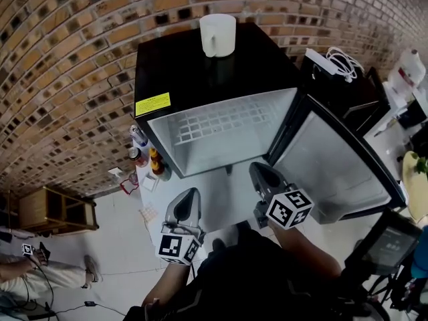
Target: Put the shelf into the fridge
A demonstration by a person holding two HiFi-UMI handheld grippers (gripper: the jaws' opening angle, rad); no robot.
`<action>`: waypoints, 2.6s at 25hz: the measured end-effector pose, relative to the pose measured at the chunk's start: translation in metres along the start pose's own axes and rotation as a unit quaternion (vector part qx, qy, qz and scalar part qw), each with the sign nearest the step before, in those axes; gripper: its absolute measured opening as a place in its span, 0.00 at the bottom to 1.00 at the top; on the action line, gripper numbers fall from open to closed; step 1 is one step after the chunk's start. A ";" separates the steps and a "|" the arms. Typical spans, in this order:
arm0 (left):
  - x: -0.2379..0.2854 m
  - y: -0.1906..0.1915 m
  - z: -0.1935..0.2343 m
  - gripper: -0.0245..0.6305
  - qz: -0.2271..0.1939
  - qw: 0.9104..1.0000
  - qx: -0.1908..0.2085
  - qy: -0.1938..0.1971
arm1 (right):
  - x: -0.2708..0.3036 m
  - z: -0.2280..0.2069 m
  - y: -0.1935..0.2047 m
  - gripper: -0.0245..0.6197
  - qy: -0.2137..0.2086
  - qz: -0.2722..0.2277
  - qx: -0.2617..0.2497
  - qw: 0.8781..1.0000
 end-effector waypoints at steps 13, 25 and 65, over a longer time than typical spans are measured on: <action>-0.021 0.031 -0.004 0.06 0.032 0.994 -0.076 0.069 | -0.023 0.035 -0.004 0.05 -0.002 -0.015 -0.038 0.999; -0.016 0.006 -0.025 0.06 0.027 0.998 -0.014 0.057 | -0.038 0.012 -0.031 0.05 -0.017 0.000 -0.066 0.998; 0.003 -0.062 -0.070 0.06 0.008 0.998 -0.053 -0.036 | -0.099 -0.037 -0.100 0.05 -0.048 -0.003 -0.117 0.992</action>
Point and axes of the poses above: the fingertips, and each gripper's own axes: x forward along the fingers, z to its left, y out of its underside, the point moved 9 cm from there along -x, backward along the fingers, and after that the axes turned 1 degree about -y, right-handed, at the moved point
